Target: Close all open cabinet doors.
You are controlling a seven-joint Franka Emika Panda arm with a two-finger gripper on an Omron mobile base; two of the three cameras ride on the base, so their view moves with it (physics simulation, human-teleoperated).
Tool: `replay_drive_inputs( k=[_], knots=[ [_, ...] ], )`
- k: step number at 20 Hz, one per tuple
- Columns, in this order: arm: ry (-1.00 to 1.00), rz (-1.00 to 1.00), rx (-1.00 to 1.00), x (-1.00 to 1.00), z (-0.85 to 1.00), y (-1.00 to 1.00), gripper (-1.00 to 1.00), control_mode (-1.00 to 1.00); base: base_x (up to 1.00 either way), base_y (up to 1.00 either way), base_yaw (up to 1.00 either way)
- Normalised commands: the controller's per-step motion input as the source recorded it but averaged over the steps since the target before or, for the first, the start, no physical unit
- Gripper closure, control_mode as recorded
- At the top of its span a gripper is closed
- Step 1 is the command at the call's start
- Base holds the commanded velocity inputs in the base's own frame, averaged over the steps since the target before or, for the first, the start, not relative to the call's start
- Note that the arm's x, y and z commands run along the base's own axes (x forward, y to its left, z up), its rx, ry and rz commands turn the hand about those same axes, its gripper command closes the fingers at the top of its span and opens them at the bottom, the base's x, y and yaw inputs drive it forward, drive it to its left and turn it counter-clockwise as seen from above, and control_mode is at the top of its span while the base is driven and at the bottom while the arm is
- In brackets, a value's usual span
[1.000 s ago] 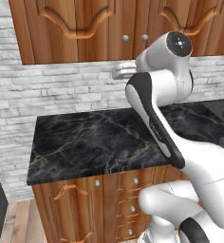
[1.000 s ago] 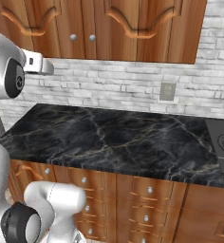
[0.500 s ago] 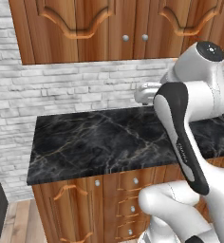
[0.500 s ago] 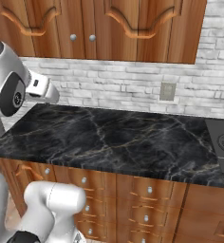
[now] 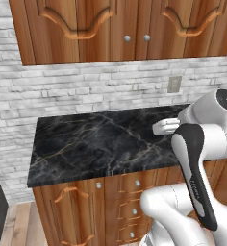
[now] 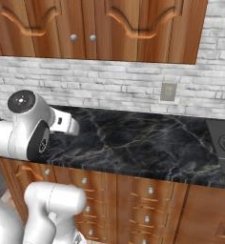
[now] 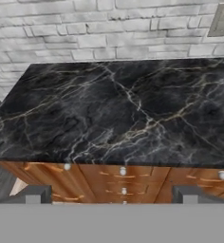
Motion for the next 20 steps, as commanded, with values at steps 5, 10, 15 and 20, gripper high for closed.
replay_drive_inputs(
  k=[5,10,15,20],
  knots=[
    [0.00,0.01,-0.01,0.00,-0.10,0.00,-1.00,-1.00,0.00,0.00,0.00],
    [0.00,0.00,0.00,0.00,0.00,0.00,-1.00,-1.00,0.00,0.00,0.00],
    [0.00,0.00,0.00,0.00,0.00,0.01,-1.00,-1.00,0.00,0.00,0.00],
    [-0.01,0.00,-0.01,0.00,0.00,0.00,-1.00,-1.00,0.00,0.00,0.00]
  ],
)
